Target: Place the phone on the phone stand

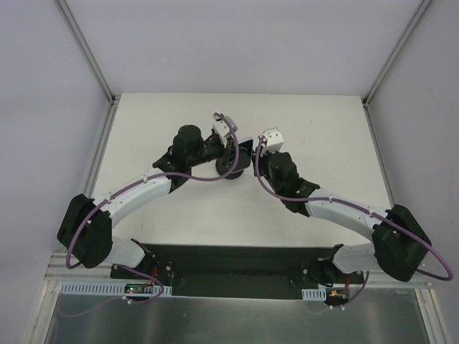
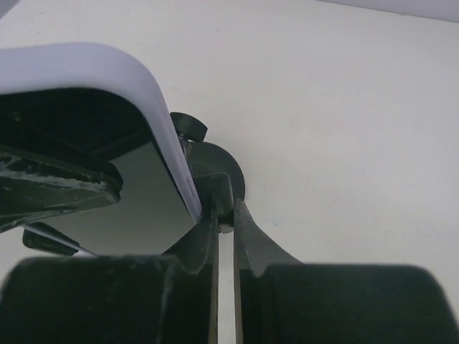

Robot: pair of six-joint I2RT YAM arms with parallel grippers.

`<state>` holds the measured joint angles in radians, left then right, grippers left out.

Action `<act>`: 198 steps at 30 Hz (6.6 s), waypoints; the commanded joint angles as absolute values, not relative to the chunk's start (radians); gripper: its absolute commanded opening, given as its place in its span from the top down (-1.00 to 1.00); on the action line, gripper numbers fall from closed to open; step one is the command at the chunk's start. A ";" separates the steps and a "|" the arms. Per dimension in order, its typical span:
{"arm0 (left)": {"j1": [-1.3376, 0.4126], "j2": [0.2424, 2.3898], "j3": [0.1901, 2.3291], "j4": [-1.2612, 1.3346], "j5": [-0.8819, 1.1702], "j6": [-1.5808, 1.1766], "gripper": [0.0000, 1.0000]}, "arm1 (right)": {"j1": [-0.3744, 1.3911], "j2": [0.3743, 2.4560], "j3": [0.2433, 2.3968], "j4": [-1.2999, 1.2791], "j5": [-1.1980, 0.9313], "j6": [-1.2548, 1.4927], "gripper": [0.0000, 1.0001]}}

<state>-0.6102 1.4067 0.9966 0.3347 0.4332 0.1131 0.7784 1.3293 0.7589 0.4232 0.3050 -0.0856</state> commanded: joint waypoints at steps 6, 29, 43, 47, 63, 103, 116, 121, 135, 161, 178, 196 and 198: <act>-0.549 1.430 0.847 0.500 -0.115 0.051 1.00 | 0.963 1.172 0.661 0.646 0.917 -0.170 1.00; -0.519 1.605 0.969 0.499 0.383 0.201 1.00 | 1.026 0.974 0.525 0.776 0.707 -0.299 -0.64; -0.508 1.617 1.057 0.399 0.342 0.082 1.00 | 0.707 0.983 0.480 0.652 0.408 -0.111 -0.75; -0.499 1.617 1.055 0.413 0.304 0.003 1.00 | 0.669 1.003 0.480 0.649 0.344 -0.069 -0.75; -0.480 1.600 1.086 0.330 0.294 -0.123 0.35 | 0.604 1.028 0.477 0.649 0.268 -0.045 -0.75; -0.598 1.471 1.405 -0.348 -0.115 -0.428 -0.56 | 0.589 1.046 0.482 0.650 0.224 -0.032 -0.75; -0.738 1.538 1.592 -0.491 -0.388 -0.549 -0.98 | 0.588 1.045 0.477 0.653 0.225 -0.035 -0.75; -0.785 1.678 1.836 -0.716 -0.563 -0.665 -0.98 | 0.588 1.039 0.472 0.658 0.230 -0.034 -0.75; -0.824 1.856 2.037 -0.879 -0.701 -0.741 -0.98 | 0.580 1.025 0.459 0.666 0.236 -0.034 -0.76; -0.822 1.936 2.072 -0.881 -0.745 -0.753 -0.39 | 0.572 1.019 0.456 0.670 0.230 -0.026 -0.76; -0.710 1.824 1.967 -0.688 -0.880 -0.445 1.00 | 0.568 1.008 0.445 0.678 0.233 -0.025 -0.76; -0.186 1.703 1.508 0.354 -0.292 0.132 1.00 | 0.554 1.032 0.453 0.683 0.209 -0.008 -0.77; -0.151 1.724 1.519 0.386 -0.205 0.141 1.00 | 0.552 1.037 0.456 0.683 0.206 -0.006 -0.77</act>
